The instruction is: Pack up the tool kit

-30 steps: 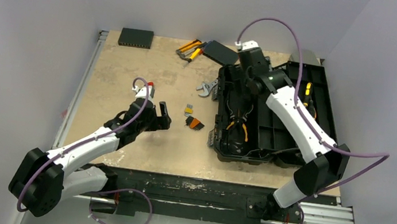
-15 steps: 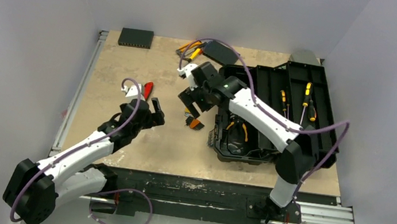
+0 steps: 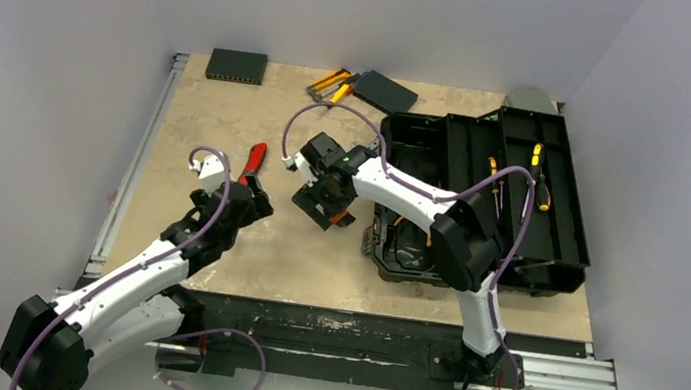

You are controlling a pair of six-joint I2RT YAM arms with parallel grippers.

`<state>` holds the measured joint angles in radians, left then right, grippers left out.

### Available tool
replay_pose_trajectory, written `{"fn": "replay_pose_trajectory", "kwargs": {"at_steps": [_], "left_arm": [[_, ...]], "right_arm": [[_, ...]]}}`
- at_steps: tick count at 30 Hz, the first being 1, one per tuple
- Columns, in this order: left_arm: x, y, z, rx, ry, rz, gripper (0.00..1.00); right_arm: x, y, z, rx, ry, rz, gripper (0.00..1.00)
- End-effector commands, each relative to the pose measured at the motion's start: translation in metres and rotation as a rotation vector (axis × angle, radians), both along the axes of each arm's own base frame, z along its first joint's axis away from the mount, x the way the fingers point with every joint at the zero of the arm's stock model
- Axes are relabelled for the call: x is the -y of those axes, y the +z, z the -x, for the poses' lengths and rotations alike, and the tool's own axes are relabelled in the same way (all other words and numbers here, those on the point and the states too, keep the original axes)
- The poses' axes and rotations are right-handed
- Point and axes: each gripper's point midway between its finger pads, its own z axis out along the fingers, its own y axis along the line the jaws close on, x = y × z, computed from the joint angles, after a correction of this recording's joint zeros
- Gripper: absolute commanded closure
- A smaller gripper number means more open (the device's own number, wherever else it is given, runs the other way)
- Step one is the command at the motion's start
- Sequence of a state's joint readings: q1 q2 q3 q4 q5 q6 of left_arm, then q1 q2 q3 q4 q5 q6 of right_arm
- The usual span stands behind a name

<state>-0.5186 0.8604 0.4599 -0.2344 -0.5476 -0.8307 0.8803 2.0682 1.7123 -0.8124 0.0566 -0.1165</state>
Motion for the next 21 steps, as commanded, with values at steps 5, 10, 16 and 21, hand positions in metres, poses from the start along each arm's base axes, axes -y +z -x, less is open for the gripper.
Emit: {"fn": "replay_pose_trajectory", "kwargs": {"at_steps": [5, 10, 16, 21], "left_arm": [[0.003, 0.006, -0.005, 0.01, -0.006, -0.003, 0.1], [0.008, 0.007, -0.007, 0.011, -0.037, -0.002, 0.1], [0.008, 0.008, -0.007, 0.01, -0.036, -0.004, 0.1], [0.007, 0.008, -0.006, 0.011, -0.036, -0.005, 0.1]], "right_arm": [[-0.004, -0.005, -0.018, -0.006, 0.058, 0.026, 0.18], [0.0, -0.011, -0.025, -0.041, 0.06, 0.002, 0.17], [0.01, -0.029, -0.02, -0.119, 0.071, 0.029, 0.19], [0.011, -0.044, -0.012, -0.168, 0.098, 0.038, 0.21]]}}
